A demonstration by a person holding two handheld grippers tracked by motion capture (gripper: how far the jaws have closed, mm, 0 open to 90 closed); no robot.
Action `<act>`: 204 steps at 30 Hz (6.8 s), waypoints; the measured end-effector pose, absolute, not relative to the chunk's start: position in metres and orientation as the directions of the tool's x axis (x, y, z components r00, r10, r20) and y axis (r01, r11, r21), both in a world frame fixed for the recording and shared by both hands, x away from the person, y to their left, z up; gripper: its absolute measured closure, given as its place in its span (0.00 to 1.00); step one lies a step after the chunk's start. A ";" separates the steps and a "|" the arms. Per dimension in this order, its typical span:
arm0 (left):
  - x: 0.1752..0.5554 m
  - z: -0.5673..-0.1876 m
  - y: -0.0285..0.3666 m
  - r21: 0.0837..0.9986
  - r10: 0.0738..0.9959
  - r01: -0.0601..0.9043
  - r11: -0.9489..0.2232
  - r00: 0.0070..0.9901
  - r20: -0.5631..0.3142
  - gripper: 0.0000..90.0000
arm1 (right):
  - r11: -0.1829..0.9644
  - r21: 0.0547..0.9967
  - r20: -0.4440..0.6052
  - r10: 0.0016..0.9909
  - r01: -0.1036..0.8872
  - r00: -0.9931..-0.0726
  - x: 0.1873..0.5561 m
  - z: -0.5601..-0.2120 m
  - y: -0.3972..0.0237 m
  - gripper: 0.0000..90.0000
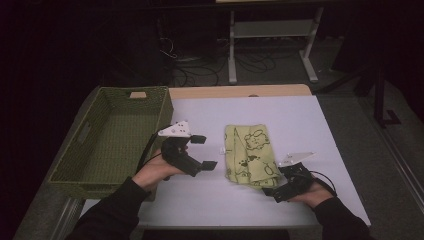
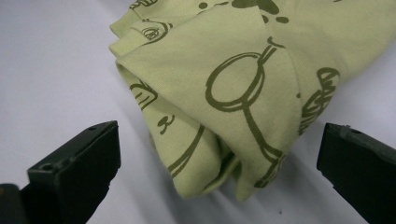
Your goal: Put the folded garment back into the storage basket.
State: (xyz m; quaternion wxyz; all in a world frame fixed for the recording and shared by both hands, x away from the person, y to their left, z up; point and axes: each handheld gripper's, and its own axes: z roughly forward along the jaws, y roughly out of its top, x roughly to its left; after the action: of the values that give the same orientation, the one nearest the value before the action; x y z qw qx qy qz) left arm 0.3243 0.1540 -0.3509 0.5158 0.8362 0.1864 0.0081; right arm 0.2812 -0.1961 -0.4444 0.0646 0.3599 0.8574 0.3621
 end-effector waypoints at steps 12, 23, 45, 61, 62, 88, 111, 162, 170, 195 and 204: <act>0.321 -0.367 0.140 0.858 0.315 0.304 -0.415 0.932 -0.178 0.00 | 0.478 0.669 0.149 0.664 0.569 -0.733 0.281 -0.444 -0.197 0.00; 0.318 -0.384 0.135 0.850 0.310 0.300 -0.433 0.935 -0.172 0.00 | 0.479 0.669 0.148 0.663 0.568 -0.734 0.281 -0.444 -0.197 0.00; 0.316 -0.415 0.132 0.821 0.330 0.308 -0.480 0.931 -0.157 0.00 | 0.483 0.667 0.144 0.663 0.567 -0.734 0.281 -0.444 -0.197 0.00; 0.312 -0.434 0.125 0.795 0.348 0.324 -0.513 0.925 -0.152 0.00 | 0.483 0.668 0.142 0.664 0.566 -0.734 0.281 -0.444 -0.198 0.00; 0.313 -0.435 0.124 0.795 0.349 0.326 -0.512 0.924 -0.154 0.00 | 0.483 0.668 0.143 0.664 0.567 -0.734 0.281 -0.444 -0.198 0.00; 0.324 -0.450 0.114 0.773 0.388 0.381 -0.508 0.902 -0.189 0.00 | 0.482 0.670 0.146 0.659 0.564 -0.738 0.281 -0.444 -0.198 0.00; 0.341 -0.443 0.109 0.778 0.421 0.396 -0.487 0.887 -0.188 0.00 | 0.479 0.672 0.148 0.661 0.565 -0.736 0.281 -0.444 -0.198 0.00; 0.380 -0.440 0.098 0.789 0.510 0.440 -0.430 0.839 -0.189 0.00 | 0.470 0.681 0.147 0.663 0.562 -0.734 0.279 -0.441 -0.198 0.00; 0.387 -0.441 0.095 0.787 0.518 0.444 -0.428 0.834 -0.189 0.00 | 0.467 0.683 0.152 0.662 0.562 -0.734 0.279 -0.441 -0.199 0.00; 0.411 -0.436 0.082 0.784 0.544 0.437 -0.441 0.825 -0.154 0.00 | 0.468 0.684 0.151 0.660 0.560 -0.736 0.279 -0.441 -0.199 0.00; 0.423 -0.436 0.079 0.780 0.561 0.444 -0.440 0.815 -0.147 0.00 | 0.468 0.684 0.150 0.659 0.559 -0.737 0.279 -0.440 -0.199 0.00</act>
State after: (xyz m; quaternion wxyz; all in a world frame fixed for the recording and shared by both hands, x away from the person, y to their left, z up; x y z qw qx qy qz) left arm 0.4233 0.0794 -0.4357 0.4379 0.8459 0.2970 0.0668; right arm 0.2787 -0.1989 -0.4402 0.0675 0.3565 0.8542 0.3725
